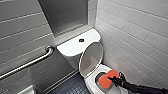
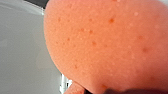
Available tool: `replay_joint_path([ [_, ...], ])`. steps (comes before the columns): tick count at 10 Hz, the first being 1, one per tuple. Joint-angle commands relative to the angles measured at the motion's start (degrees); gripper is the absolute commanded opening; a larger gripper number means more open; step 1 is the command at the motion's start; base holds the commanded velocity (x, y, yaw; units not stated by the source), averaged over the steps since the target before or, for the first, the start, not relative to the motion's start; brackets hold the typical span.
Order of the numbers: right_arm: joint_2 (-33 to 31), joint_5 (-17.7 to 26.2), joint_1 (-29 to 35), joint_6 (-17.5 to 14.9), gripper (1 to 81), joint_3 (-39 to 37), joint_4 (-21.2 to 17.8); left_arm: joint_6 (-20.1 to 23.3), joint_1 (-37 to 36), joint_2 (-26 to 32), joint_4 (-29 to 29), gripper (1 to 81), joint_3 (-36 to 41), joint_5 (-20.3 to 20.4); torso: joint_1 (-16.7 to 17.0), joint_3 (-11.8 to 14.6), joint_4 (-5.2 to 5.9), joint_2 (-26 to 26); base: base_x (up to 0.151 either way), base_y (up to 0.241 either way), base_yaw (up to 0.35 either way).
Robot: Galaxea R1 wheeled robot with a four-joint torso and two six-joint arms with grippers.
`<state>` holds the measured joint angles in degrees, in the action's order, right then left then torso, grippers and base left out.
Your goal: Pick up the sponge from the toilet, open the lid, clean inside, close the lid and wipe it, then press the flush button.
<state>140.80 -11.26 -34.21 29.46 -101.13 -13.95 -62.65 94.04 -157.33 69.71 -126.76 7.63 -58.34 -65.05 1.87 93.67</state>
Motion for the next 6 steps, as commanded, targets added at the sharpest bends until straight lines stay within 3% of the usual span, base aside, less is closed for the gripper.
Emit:
replay_joint_path([
  [1, -0.5, 1.7, 8.3, 0.7, 1.0, 0.0, -0.4, 0.5, 2.7, 0.1, 1.0, 81.1, -0.5, -1.9, 0.0, 0.0, 0.00, 0.0, 0.000, 0.000, 0.000],
  [2, 0.2, 1.9, 9.0, 0.8, 1.0, -0.5, -0.4, 0.5, 2.7, 0.0, 0.8, 81.1, -0.5, -2.0, -3.7, 0.0, 0.00, 5.7, 0.000, 0.000, 0.000],
  [5, 2.4, 1.9, 9.4, 1.6, 1.0, -3.7, -0.5, 0.5, 2.7, -0.2, 0.5, 81.1, -0.5, -2.1, -5.0, 0.0, 0.00, 7.8, 0.000, 0.000, 0.000],
  [6, 2.5, 1.9, 9.5, 1.6, 1.0, -4.1, -0.6, 0.5, 2.7, -0.3, 0.4, 81.1, -0.5, -2.0, -2.5, -2.1, 0.00, 4.1, 0.000, 0.000, 0.000],
])
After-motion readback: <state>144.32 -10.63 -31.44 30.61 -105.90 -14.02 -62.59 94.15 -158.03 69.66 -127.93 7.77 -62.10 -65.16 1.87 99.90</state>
